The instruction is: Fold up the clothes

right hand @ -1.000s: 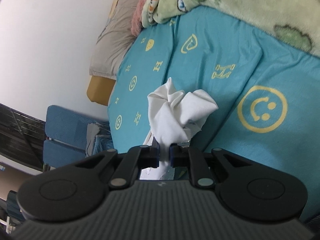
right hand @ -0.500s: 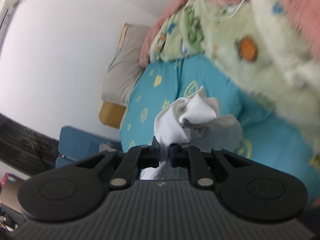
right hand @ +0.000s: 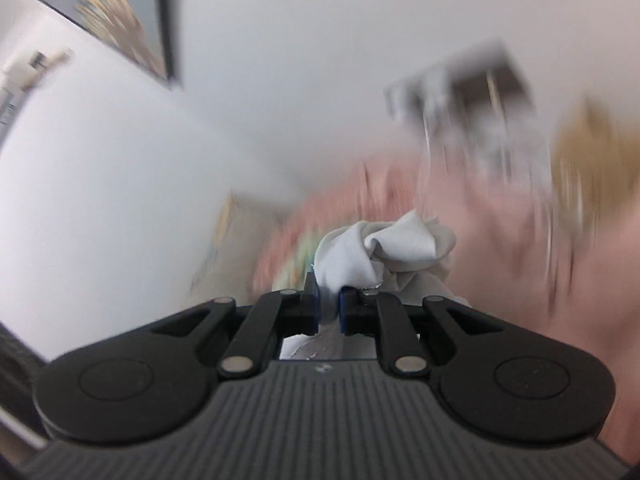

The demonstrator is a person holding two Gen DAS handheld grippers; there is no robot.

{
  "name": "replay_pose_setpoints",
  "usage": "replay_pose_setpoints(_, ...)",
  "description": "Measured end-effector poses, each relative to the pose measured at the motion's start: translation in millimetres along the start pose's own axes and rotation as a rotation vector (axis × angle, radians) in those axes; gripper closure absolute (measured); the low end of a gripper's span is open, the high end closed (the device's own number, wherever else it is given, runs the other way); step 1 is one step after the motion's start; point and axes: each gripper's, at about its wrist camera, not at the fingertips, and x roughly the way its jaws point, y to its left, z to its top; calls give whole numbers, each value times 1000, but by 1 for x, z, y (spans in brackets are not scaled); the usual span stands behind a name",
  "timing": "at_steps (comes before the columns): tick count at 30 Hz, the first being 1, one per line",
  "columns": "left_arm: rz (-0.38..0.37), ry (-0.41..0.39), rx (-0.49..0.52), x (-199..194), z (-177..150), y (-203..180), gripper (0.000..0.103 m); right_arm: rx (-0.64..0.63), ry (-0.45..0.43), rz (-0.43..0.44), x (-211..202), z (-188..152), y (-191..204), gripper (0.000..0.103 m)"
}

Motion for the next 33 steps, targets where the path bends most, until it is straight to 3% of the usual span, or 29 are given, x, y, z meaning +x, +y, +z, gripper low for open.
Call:
replay_pose_setpoints(3, -56, -23, 72, 43, -5, -33, 72, -129, -116, -41, -9, 25, 0, 91)
replay_pose_setpoints(5, -36, -33, 132, 68, -17, -34, 70, -173, -137, -94, -10, 29, -10, 90)
replay_pose_setpoints(8, 42, 22, 267, 98, -49, -3, 69, -178, -40, -224, 0, 11, -46, 90)
replay_pose_setpoints(10, 113, 115, 261, 107, -73, 34, 69, -168, 53, -306, 7, -12, -74, 90)
replay_pose_setpoints(12, 132, 134, 266, 104, -83, 48, 69, -136, 137, -372, 9, -38, -102, 90)
replay_pose_setpoints(18, 162, 150, 292, 89, -104, 76, 56, -79, 120, -337, -13, -61, -120, 87)
replay_pose_setpoints(20, 206, 155, 368, 83, -105, 64, 48, -66, 140, -349, -16, -57, -112, 84)
replay_pose_setpoints(21, 227, 153, 407, 78, -106, 55, 40, -69, 152, -361, -16, -56, -109, 74)
replay_pose_setpoints(22, 246, 149, 442, 72, -107, 47, 32, -74, 161, -360, -18, -55, -105, 49)
replay_pose_setpoints(24, 275, 119, 515, 59, -110, 30, 16, -85, 154, -334, -30, -54, -95, 17)
replay_pose_setpoints(27, 288, 26, 618, 28, -119, 7, 1, -164, 131, -326, -47, -56, -70, 16)
replay_pose_setpoints(33, 298, -92, 760, -46, -145, -32, 0, -298, 67, -274, -100, -68, -15, 16)
